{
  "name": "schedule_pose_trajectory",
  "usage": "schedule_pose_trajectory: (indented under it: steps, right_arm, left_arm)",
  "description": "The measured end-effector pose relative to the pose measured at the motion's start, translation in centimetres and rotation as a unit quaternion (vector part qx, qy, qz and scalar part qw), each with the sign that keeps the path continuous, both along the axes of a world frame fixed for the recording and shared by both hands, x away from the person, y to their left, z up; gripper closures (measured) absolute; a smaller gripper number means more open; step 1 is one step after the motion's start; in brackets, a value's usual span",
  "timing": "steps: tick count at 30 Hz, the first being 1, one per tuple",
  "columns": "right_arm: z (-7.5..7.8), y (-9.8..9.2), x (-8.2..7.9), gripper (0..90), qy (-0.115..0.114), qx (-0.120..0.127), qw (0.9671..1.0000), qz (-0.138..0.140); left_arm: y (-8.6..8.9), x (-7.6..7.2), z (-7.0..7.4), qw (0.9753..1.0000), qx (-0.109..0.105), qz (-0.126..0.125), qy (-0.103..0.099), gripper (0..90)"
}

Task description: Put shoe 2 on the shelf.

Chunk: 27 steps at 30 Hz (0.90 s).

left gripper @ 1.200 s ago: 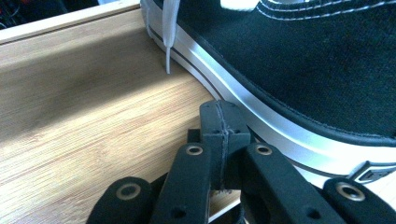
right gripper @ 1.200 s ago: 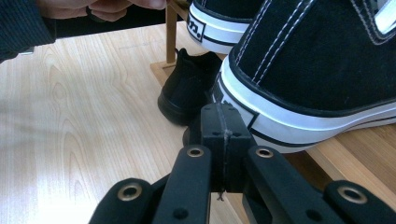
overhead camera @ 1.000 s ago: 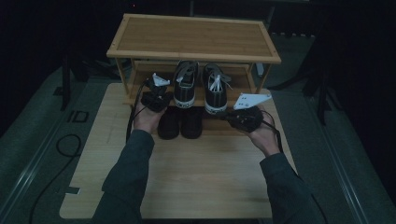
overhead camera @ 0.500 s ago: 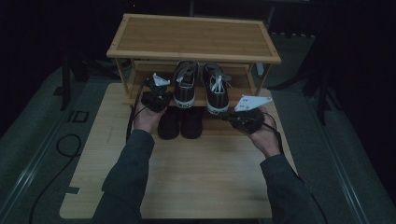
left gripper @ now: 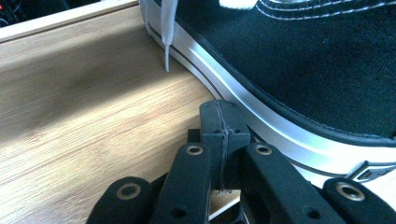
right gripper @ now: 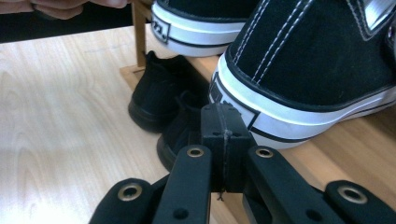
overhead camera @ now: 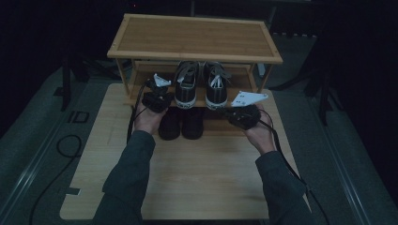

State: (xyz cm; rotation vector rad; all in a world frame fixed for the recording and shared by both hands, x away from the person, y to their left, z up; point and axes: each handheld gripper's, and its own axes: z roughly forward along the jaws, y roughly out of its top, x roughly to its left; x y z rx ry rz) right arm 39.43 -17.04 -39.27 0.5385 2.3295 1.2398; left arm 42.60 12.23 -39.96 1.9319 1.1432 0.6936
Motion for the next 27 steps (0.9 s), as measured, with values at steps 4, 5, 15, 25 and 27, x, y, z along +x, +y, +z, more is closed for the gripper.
schedule_pose_trajectory:
  steps: [4,5,15,25,27]
  right_arm:
    - [-0.3,0.4,0.5,90.0,0.010,0.003,0.9999,0.001]
    - [-0.3,0.4,0.5,90.0,0.009,0.002,1.0000,0.001]
    - [-0.4,0.9,0.7,90.0,0.006,-0.003,1.0000,-0.005]
    - [-1.2,0.7,1.1,90.0,0.009,0.010,0.9994,-0.031]
    - [-1.1,0.5,1.1,90.0,0.008,0.009,0.9994,-0.032]
  left_arm:
    - [0.0,0.0,0.0,1.0000,-0.001,0.000,-0.001,90.0]
    - [0.0,0.0,0.0,1.0000,-0.001,0.000,-0.001,90.0]
    - [0.0,0.0,0.0,1.0000,-0.002,0.002,-0.001,90.0]
    - [0.0,0.0,0.0,1.0000,-0.004,0.001,-0.002,90.0]
    - [0.0,0.0,0.0,1.0000,-0.002,0.003,0.000,90.0]
